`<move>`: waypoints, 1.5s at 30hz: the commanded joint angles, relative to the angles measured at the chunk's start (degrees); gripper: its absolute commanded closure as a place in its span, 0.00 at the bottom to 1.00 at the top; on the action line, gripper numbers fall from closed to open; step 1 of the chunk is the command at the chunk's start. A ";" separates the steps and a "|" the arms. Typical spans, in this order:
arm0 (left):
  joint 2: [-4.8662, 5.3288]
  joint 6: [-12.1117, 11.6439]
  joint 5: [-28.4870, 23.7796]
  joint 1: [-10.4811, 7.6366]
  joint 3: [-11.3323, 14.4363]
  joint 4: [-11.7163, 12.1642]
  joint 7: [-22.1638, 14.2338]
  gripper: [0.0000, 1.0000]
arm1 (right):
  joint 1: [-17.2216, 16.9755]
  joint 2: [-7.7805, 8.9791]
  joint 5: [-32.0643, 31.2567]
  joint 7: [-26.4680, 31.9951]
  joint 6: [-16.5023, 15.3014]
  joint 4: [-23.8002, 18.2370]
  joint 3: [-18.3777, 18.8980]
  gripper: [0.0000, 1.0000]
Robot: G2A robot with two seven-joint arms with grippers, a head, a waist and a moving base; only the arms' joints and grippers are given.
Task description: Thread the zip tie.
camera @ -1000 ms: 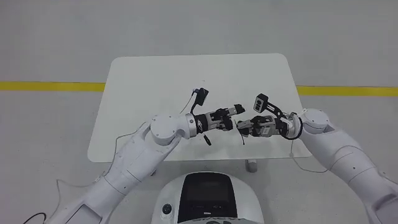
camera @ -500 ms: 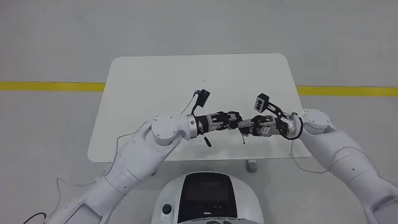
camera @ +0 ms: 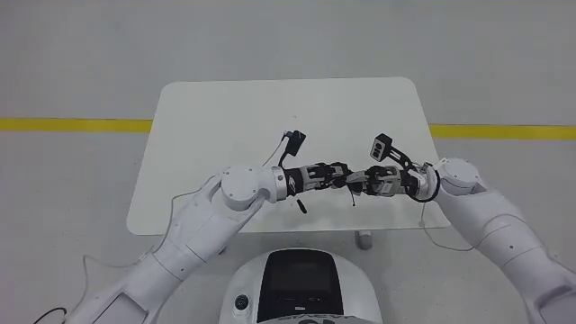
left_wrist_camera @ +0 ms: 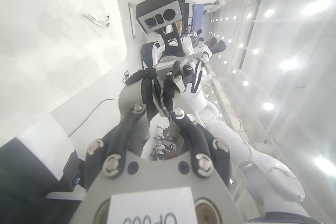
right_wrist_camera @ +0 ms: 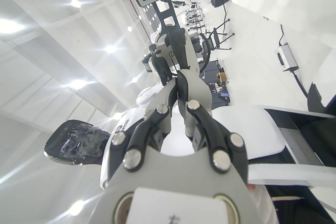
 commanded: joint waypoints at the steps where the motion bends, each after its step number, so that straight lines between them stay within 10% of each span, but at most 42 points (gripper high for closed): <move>1: -0.01 0.04 -0.08 -0.10 0.08 0.10 -0.01 1.00 | -0.07 -0.07 -0.31 0.03 0.16 -0.03 0.25 1.00; 36: 0.00 -0.82 -3.41 -0.38 -0.26 1.25 2.19 1.00 | -2.93 -1.06 -3.44 2.10 0.52 -0.92 5.82 1.00; 40: 0.02 -0.66 -3.40 -0.28 -0.30 1.20 2.75 0.66 | -3.22 -1.11 -3.96 2.19 0.79 -0.97 6.35 1.00; 45: 0.11 -0.30 -2.67 -0.28 -0.31 1.06 3.17 0.59 | -3.63 -1.19 -4.26 2.31 0.95 -1.06 7.03 1.00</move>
